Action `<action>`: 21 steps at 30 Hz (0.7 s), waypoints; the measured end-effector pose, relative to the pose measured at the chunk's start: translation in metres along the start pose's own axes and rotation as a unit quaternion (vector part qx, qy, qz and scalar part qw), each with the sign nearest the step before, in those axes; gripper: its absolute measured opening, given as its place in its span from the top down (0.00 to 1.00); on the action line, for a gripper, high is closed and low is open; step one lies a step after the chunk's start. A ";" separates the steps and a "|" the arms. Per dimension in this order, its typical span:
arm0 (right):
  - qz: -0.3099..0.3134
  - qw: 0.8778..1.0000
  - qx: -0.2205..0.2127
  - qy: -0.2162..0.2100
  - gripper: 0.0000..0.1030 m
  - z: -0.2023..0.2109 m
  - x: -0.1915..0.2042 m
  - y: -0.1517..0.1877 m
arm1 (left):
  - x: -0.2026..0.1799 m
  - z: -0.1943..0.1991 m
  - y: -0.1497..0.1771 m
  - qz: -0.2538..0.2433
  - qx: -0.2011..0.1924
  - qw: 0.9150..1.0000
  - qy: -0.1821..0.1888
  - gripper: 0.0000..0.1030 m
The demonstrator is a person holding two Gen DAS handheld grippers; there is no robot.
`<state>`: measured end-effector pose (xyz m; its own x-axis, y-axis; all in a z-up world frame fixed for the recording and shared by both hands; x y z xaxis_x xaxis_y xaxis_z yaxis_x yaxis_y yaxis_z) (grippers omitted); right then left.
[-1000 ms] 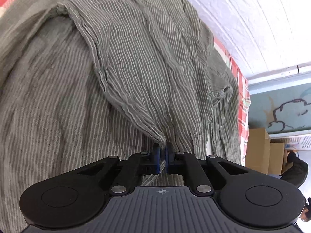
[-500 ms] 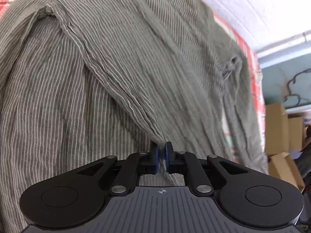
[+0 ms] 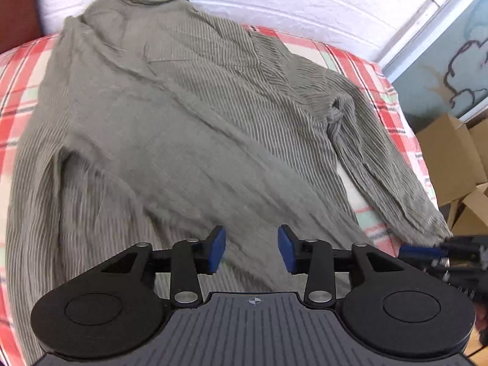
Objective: Fold clothes
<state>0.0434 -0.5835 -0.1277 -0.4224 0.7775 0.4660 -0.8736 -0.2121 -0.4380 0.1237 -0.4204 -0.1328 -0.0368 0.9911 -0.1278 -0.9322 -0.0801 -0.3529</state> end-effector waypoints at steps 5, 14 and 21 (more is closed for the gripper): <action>-0.003 1.000 0.021 -0.001 0.56 -0.011 -0.004 0.009 | 0.006 -0.010 -0.027 0.063 0.016 0.998 -0.003 0.32; -0.057 0.998 0.008 -0.033 0.94 -0.002 -0.019 0.017 | 0.005 -0.039 -0.040 0.072 0.054 0.995 -0.046 0.31; -0.026 0.994 -0.032 -0.103 0.95 0.041 0.016 0.009 | 0.002 -0.035 -0.053 0.060 0.066 0.995 -0.046 0.25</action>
<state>0.0188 -0.5970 -0.0923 -0.4235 0.6472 0.6338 -0.8812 -0.1322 -0.4539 0.1856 -0.4180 -0.1464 -0.1779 0.9812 -0.0742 -0.9582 -0.1899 -0.2142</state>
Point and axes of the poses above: each gripper's, at about its wrist camera, not at the fingertips, and z roughly against the way its jaws point, x to its left, y to its underside, the point moved 4 cm from there along -z, roughly the way its jaws point, and after that the axes turned 11 degrees about -y, right-handed, at the moved point
